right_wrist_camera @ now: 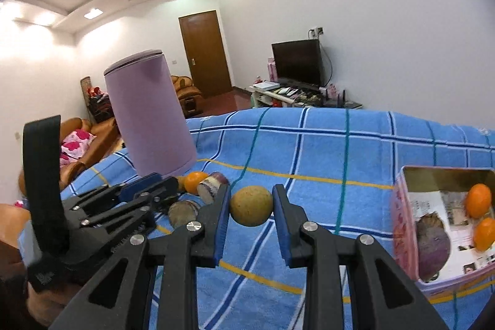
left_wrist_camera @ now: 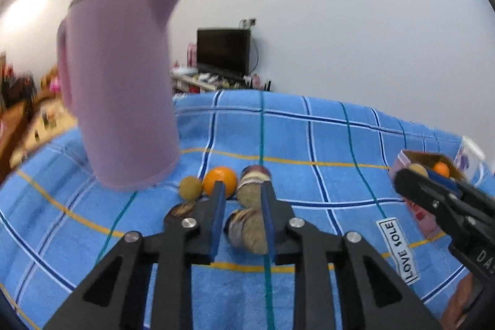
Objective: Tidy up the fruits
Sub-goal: 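Grasp the small yellow-green fruit with the right tool while the left tool grasps a purple yam slice, then carry the yellow-green fruit and yam slice over the tin box with both tools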
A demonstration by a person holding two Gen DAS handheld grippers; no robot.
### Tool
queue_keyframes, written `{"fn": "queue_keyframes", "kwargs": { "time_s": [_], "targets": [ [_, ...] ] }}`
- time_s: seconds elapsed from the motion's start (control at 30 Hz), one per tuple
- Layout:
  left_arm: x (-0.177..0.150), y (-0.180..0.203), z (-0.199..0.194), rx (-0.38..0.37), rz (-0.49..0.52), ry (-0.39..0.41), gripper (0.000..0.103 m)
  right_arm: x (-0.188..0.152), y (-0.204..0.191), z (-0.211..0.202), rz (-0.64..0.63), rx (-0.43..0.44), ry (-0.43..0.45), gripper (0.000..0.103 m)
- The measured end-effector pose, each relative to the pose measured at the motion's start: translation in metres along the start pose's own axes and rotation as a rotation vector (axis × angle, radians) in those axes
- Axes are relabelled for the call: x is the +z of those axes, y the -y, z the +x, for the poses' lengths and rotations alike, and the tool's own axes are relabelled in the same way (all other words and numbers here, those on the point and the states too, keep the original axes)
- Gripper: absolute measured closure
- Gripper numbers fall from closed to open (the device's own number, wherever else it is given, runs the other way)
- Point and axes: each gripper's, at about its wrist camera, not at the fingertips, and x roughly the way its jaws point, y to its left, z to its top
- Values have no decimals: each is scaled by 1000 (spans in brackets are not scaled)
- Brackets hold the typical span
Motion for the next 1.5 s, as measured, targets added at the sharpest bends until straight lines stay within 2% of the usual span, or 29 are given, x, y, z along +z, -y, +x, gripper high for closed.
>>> {"fn": "queue_keyframes", "kwargs": {
  "time_s": [0.07,0.1,0.13,0.27,0.37,0.5,0.6,0.63,0.67,0.83,0.97,1.03,1.1,1.27,1.5],
  "targets": [
    [3,-18,-4,-34,-77,-14,70,0,2,-1,-3,-12,9,74],
    [5,-26,-7,-35,-100,-12,61,0,3,-1,-2,-13,10,74],
    [7,-29,-9,-30,-102,-9,54,1,4,-1,0,-15,9,74],
    [7,-22,-2,-47,-51,-52,48,1,8,5,15,-22,-12,74],
    [-1,0,14,-38,31,-110,47,1,9,5,21,-27,-12,74],
    [-9,24,40,35,136,-211,47,2,11,5,27,-28,-11,73],
    [-8,26,54,68,136,-260,48,1,12,6,30,-25,-20,73],
    [-7,25,58,65,130,-267,58,1,12,6,29,-24,-22,73],
    [-7,23,59,60,122,-272,58,1,11,6,27,-24,-24,73],
    [-7,14,51,38,76,-241,61,1,9,8,16,-33,-30,73],
    [-4,8,31,41,45,-130,62,1,8,4,9,-36,-14,73],
    [-4,9,17,71,38,-66,62,1,7,0,6,-29,0,73],
    [-6,14,8,75,36,-30,62,1,6,-3,1,-12,14,73],
    [-6,27,-2,52,34,-12,62,0,2,-10,-13,16,39,73],
    [-6,58,-15,49,85,19,62,-2,9,-14,-21,-26,31,73]
  ]
}}
